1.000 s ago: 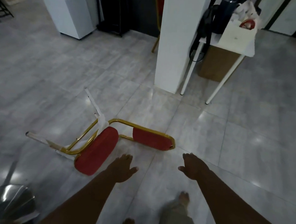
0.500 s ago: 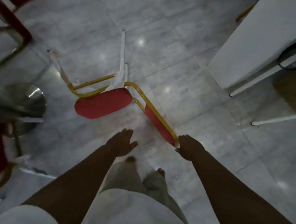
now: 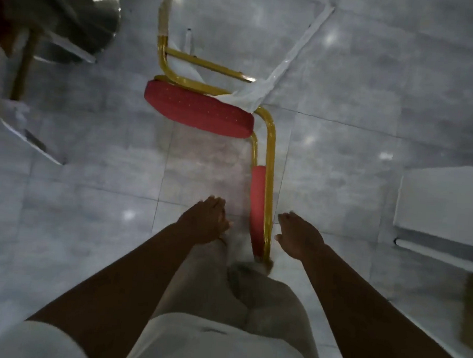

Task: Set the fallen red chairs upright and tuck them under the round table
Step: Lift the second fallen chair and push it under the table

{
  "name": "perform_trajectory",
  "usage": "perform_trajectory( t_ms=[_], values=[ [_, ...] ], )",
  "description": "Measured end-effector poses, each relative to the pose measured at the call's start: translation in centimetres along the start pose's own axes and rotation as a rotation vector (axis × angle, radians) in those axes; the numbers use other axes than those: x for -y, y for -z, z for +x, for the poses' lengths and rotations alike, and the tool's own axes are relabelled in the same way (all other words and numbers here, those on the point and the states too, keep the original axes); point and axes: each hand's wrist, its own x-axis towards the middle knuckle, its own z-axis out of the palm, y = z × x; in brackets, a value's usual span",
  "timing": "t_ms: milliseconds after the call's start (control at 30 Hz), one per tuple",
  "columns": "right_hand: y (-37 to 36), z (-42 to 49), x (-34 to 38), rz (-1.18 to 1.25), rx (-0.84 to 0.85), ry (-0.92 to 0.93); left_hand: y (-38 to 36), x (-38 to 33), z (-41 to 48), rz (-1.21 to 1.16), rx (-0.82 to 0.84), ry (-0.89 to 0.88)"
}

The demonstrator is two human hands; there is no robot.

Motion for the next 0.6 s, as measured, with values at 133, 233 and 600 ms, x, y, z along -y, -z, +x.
perform_trajectory(
  t_ms=[133,233,600],
  values=[
    [0.9,4.8,-1.4,-0.145,0.094,0.133,-2.3,0.0,1.4,-0.159,-0.040,0.123],
    [1.1,8.6,-2.5,-0.269,0.185,0.262,-5.1,-0.3,2.5,-0.261,-0.143,0.184],
    [-7.7,15.8,-4.3,-0.876,0.318,0.992,-20.8,-9.6,6.7,-0.740,-0.237,0.583]
  ],
)
